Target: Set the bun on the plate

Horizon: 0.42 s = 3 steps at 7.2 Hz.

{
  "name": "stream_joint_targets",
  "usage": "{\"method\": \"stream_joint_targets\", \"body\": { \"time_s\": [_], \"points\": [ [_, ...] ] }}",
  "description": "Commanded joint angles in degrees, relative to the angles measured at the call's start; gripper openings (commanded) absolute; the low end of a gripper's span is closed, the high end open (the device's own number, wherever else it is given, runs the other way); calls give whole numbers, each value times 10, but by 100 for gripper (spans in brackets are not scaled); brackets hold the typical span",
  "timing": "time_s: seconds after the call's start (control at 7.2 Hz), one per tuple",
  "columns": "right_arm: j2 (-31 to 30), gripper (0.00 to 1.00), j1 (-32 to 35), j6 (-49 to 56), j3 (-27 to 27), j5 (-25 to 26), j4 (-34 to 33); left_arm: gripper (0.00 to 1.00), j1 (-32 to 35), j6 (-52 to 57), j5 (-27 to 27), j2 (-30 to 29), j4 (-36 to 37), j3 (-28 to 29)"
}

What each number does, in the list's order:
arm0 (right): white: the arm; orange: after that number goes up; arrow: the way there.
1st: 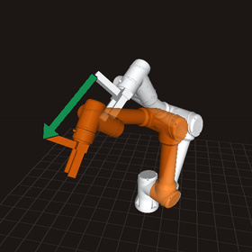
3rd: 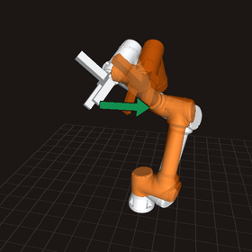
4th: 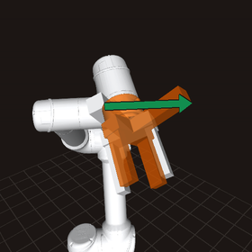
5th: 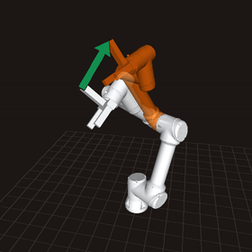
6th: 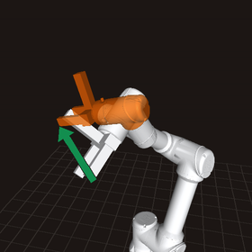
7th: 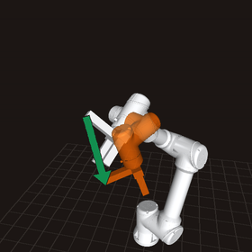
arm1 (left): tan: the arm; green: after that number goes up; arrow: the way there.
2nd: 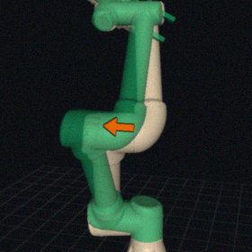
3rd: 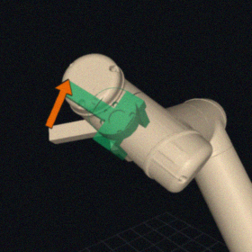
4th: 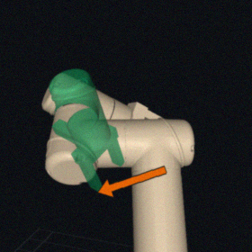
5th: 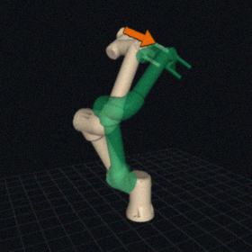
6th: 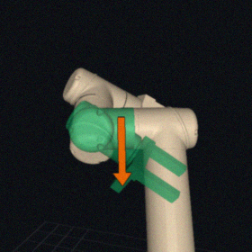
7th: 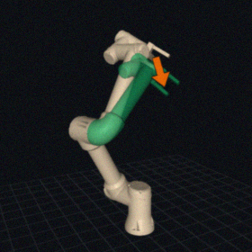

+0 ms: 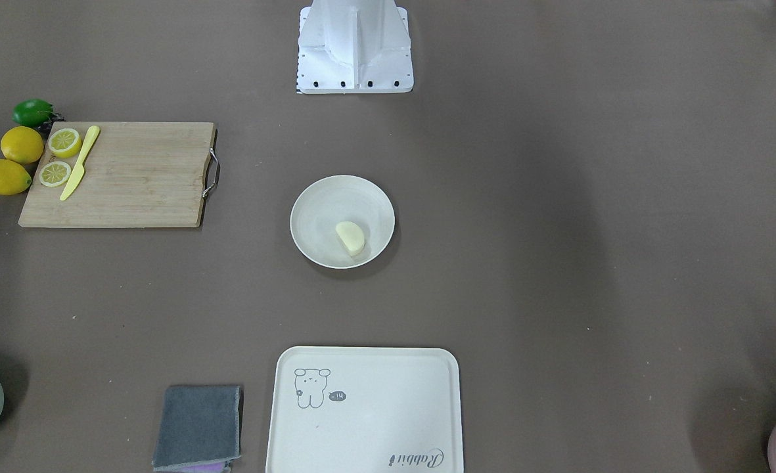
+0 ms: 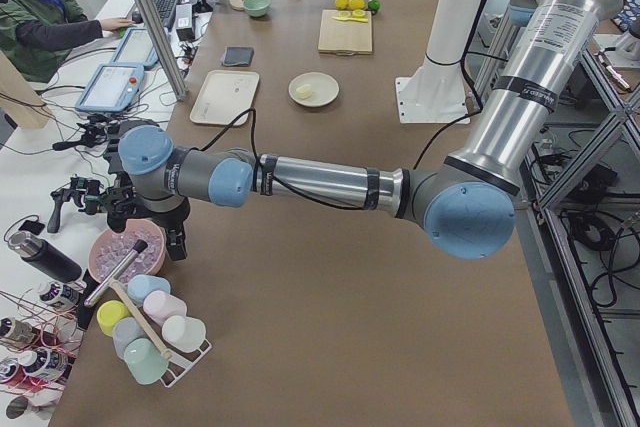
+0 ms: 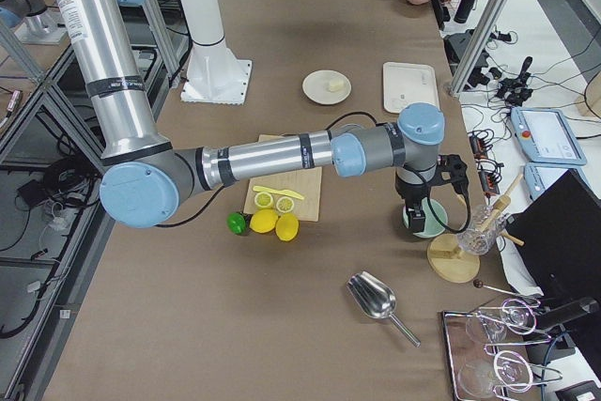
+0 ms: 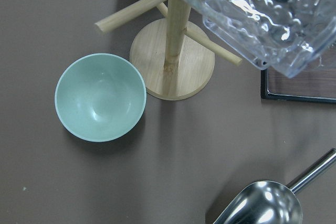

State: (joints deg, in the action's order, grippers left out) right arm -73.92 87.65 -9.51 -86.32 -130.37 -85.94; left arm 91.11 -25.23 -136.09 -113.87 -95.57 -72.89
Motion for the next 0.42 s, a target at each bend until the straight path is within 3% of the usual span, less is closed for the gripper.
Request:
{"method": "stream_joint_targets", "body": {
  "time_s": [0.0, 0.28],
  "points": [
    [-2, 100, 1, -1, -3, -10, 1, 98, 0, -1, -1, 14, -1, -12],
    [-3, 100, 1, -1, -3, -10, 1, 98, 4, 0, -2, 16, -1, -12]
  ]
}}
